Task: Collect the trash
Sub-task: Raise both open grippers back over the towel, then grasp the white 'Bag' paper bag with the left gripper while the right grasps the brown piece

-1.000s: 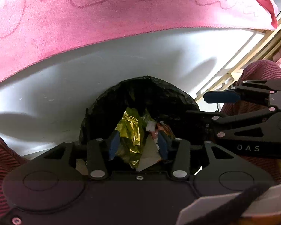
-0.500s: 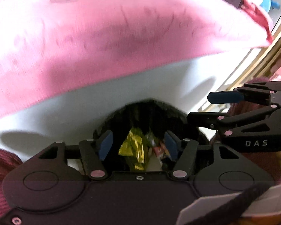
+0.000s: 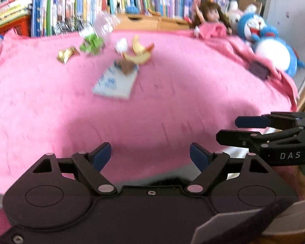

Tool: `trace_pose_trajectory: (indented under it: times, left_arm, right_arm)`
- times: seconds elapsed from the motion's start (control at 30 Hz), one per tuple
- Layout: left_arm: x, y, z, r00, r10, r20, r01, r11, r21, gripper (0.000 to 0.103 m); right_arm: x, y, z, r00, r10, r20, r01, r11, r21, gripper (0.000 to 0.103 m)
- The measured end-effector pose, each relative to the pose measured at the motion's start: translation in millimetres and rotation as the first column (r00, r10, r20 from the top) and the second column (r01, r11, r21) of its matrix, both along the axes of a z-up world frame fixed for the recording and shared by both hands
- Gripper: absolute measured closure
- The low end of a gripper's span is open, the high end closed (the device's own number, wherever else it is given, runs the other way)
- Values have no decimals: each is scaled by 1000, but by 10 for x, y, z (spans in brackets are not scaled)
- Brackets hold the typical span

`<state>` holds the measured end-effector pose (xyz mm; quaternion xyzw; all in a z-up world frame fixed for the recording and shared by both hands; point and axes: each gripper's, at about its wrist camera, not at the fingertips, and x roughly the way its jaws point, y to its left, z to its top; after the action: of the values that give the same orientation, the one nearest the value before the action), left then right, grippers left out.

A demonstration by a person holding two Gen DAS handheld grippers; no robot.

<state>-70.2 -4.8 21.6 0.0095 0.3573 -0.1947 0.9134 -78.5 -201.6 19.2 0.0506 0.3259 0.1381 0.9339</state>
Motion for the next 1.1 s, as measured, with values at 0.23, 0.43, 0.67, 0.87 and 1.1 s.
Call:
trace_pose_trajectory:
  times: [0.23, 0.43, 0.67, 0.87, 1.1]
  left_arm:
    - [414, 64, 99, 992, 68, 106, -68, 998, 0, 16]
    - [900, 17, -78, 988, 121, 94, -124, 992, 35, 15]
    - [1211, -69, -171, 986, 99, 132, -105, 994, 40, 15]
    - [1423, -67, -260, 987, 105, 123, -111, 993, 41, 15]
    - [1413, -81, -357, 982, 80, 169, -92, 994, 59, 13]
  right_arm:
    - [383, -59, 142, 996, -56, 70, 55, 998, 17, 23]
    - [693, -105, 184, 993, -96, 63, 93, 994, 54, 26]
    - [1030, -16, 170, 996, -60, 64, 58, 998, 39, 30]
    - [1359, 192, 206, 997, 17, 76, -20, 999, 42, 31]
    - [1647, 571, 117, 992, 103, 73, -99, 994, -56, 31]
